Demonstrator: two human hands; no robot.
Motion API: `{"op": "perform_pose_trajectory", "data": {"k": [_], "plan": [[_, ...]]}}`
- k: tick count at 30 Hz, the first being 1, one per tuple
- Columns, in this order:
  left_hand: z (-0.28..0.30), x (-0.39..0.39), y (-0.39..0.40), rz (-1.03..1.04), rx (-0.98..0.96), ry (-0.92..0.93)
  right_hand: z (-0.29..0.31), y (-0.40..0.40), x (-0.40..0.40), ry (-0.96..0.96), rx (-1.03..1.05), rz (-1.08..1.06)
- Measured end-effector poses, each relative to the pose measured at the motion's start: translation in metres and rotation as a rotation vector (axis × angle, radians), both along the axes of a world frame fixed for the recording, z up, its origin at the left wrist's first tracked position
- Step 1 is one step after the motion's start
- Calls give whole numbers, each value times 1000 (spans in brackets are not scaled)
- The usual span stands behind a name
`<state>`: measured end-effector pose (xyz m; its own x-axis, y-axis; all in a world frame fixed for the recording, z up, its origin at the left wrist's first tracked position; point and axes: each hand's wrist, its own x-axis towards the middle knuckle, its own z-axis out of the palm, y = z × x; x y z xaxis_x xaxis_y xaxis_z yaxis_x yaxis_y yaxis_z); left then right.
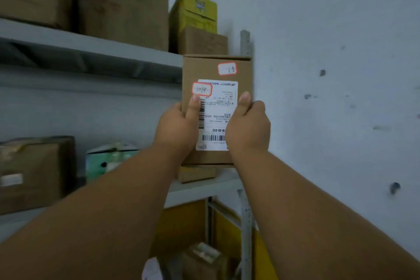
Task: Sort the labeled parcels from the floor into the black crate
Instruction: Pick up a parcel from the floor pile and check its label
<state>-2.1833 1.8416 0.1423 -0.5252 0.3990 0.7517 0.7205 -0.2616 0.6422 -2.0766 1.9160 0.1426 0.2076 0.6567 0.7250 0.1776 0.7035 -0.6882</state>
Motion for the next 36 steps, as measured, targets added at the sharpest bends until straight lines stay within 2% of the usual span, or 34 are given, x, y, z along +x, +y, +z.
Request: {"op": "perform_pose_trajectory", "data": {"k": [6, 10, 15, 19, 24, 29, 33, 36], "plan": [[32, -104, -171, 262, 82, -22, 42, -151, -119, 5, 118, 244], [40, -167, -319, 482, 119, -26, 53, -275, -211, -24, 184, 475], [41, -226, -544, 853, 20, 61, 39, -481, -325, 99, 116, 814], [42, -248, -675, 1057, -32, 49, 40, -613, -375, 118, 142, 992], [50, -271, -775, 1211, 25, 45, 59, -714, -408, 97, 207, 1172], [34, -303, -846, 1328, 57, 8, 48, -788, -452, 30, 261, 1279], [6, -342, -884, 1410, 41, -13, 20, -830, -504, -10, 251, 1396], [-37, -372, -909, 1494, -51, -50, -34, -861, -545, -62, 166, 1463]]}}
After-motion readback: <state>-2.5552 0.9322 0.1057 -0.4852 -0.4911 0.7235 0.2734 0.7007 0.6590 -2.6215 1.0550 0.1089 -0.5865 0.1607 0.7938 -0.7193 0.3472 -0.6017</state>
